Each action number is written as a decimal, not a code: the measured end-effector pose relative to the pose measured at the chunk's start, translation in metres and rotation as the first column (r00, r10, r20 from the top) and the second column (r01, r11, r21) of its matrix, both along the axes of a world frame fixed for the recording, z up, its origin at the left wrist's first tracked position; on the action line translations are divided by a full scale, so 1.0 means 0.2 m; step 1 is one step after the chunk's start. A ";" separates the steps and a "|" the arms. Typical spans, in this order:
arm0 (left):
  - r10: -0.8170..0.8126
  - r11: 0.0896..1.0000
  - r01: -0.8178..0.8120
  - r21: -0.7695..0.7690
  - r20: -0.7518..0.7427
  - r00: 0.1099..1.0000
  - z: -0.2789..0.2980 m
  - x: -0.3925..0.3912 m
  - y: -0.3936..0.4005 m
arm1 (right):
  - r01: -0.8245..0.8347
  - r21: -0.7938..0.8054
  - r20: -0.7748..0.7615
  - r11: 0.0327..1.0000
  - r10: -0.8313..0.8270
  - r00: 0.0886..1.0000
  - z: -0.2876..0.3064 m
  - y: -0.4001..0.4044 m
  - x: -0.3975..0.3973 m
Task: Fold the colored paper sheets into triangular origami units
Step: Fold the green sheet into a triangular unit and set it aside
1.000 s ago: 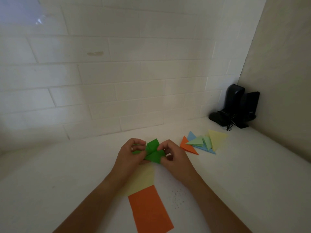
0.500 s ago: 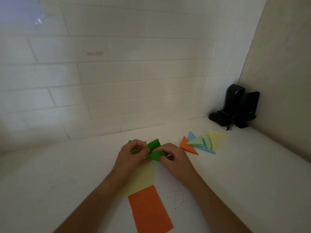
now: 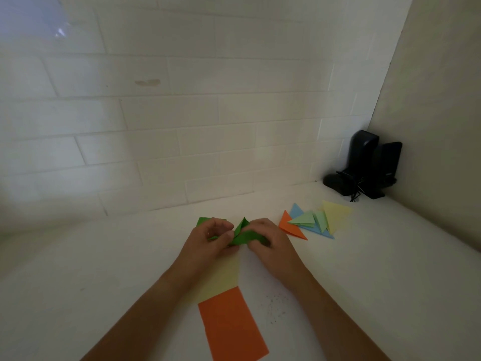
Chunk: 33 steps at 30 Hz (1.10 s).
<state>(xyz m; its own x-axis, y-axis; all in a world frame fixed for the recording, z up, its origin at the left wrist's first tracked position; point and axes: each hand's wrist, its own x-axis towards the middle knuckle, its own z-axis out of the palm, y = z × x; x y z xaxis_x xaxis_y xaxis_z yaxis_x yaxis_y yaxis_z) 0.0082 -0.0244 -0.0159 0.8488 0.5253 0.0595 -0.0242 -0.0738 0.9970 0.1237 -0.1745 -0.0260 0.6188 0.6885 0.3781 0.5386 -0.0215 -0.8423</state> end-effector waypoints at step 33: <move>-0.037 0.975 0.030 0.220 0.027 0.999 0.03 -0.02 -0.01 | 0.061 0.066 -0.140 0.996 -0.051 0.989 0.01 -0.01 -0.02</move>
<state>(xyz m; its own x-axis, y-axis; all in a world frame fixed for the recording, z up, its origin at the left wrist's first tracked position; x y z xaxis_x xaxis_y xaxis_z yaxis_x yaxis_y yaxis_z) 0.0043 -0.0263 -0.0096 0.8615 0.4682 0.1964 -0.0607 -0.2891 0.9554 0.1201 -0.1768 -0.0246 0.7050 0.6263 0.3327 0.4169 0.0135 -0.9089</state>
